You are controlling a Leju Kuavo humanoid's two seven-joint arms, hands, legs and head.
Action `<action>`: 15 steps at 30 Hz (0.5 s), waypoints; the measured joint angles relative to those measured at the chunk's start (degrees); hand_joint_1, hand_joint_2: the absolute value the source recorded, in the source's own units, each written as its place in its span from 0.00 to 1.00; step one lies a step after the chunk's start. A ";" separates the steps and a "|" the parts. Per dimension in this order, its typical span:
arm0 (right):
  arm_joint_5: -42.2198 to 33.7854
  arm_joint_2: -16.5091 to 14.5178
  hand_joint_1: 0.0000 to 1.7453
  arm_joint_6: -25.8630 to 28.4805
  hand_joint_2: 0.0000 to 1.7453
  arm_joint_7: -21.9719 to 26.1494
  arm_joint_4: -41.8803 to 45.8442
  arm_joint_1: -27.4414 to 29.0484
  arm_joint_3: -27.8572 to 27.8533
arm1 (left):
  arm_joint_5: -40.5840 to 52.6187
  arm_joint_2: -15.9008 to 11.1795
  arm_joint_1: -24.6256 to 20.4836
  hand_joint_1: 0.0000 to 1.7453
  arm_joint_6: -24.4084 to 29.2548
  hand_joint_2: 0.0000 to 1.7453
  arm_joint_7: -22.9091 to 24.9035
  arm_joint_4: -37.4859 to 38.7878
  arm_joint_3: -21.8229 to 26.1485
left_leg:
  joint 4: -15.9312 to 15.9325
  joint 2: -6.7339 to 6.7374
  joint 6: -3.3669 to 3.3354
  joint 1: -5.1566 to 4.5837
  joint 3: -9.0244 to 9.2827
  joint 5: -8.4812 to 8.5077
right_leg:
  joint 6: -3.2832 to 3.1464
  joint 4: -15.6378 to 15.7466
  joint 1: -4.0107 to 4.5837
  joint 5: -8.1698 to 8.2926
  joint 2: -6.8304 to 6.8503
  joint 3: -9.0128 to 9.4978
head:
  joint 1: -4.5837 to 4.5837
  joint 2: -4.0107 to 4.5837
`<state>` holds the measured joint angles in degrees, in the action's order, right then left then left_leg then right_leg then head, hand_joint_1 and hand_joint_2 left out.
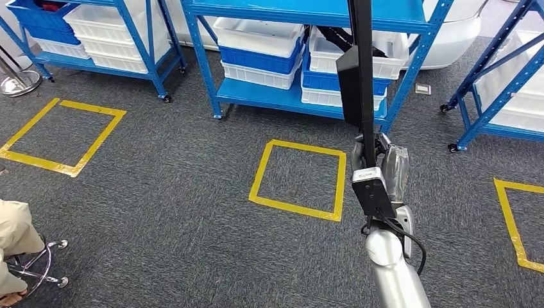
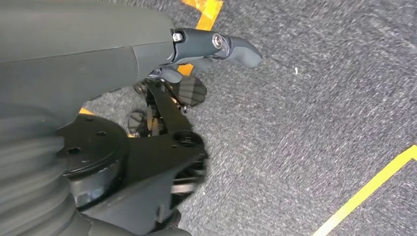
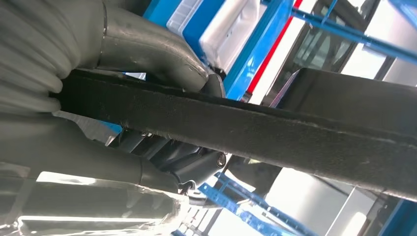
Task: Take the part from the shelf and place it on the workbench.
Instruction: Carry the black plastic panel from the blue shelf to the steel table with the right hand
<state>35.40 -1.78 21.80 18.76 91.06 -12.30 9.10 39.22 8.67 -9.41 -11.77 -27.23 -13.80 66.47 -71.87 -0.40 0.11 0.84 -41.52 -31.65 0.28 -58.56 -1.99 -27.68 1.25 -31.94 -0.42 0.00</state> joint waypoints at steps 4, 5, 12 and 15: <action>0.96 0.02 1.00 0.19 1.00 0.02 1.90 1.50 -0.34 | -0.09 -0.01 0.02 0.00 0.15 1.00 0.33 0.01 -0.03 | 4.24 1.02 -0.15 0.32 2.32 3.44 | 0.00 0.00 0.15 -0.06 1.87 0.03 | -0.02 0.00; 1.25 0.03 1.00 0.20 1.00 0.07 2.77 1.89 -0.46 | -0.13 0.01 -0.07 0.00 0.18 1.00 0.34 0.01 -0.06 | 8.28 1.95 -0.34 0.15 4.47 4.82 | 0.08 -0.01 0.26 -0.12 2.26 0.06 | -0.02 0.00; 1.97 0.26 1.00 0.01 1.00 0.43 7.59 3.44 -1.11 | -0.55 0.28 -0.42 0.00 0.30 1.00 0.38 0.01 -0.60 | 14.73 1.09 -2.36 -0.55 7.54 6.72 | 1.61 -2.00 0.81 -1.74 2.08 -0.62 | 0.22 0.00; 2.03 0.52 1.00 -0.01 1.00 0.47 8.13 4.07 -1.30 | -0.63 0.46 -0.60 0.00 0.31 1.00 0.39 0.01 -0.84 | 14.97 -0.53 -2.90 -0.59 7.67 6.99 | 0.78 -12.81 0.87 -6.44 -0.62 -5.75 | 0.58 0.00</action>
<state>37.44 -1.26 21.79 19.23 99.19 -8.23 7.80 38.58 9.13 -10.01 -11.45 -26.84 -13.79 65.63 -56.89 -0.93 -2.79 0.25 -33.85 -24.66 1.06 -71.37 -1.12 -34.12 0.63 -37.69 0.16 0.00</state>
